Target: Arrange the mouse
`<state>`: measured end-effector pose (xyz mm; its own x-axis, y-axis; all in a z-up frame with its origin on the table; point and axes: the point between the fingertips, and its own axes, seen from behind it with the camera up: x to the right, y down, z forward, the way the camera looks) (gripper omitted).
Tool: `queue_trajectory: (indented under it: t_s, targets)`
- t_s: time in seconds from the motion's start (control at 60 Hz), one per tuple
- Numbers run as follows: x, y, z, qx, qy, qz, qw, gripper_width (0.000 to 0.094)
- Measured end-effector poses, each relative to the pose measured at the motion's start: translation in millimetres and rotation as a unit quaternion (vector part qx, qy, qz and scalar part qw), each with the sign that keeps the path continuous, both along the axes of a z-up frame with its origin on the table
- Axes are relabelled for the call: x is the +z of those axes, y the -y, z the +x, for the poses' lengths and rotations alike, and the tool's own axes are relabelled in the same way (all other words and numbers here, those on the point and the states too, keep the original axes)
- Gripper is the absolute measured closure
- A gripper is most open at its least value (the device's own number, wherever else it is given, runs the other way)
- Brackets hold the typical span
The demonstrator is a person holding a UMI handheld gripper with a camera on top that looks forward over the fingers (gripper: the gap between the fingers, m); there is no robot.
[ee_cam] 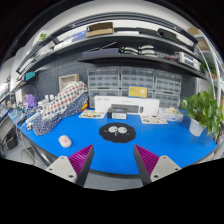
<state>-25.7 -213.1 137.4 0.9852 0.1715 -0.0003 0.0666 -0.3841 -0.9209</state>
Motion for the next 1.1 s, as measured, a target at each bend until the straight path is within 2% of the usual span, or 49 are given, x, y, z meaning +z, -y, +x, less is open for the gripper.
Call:
queue_trajectory:
  t_s: [0.15,0.317,0.5,0.667,0.767,0.933,1.1]
  targets:
    - [-39,12,-32,0.002,0.003,-0.032,0.999,0.0145]
    - [-91,23,-94,0.021,0.02,-0.076,0.997,0.0145]
    - [-117,11,-173,0.047,0.012,-0.097,0.994,0.014]
    - [-128,-28,-225,0.055,0.019,-0.112,0.992,0.0133]
    - [-132,-59,-243,0.04,0.016,-0.118,0.992,0.0134]
    - [-154,-99,-257,0.021,0.027,-0.152,0.988,0.0139]
    - [-155,-136,-255,-0.018,0.025,-0.154,0.988,0.0181]
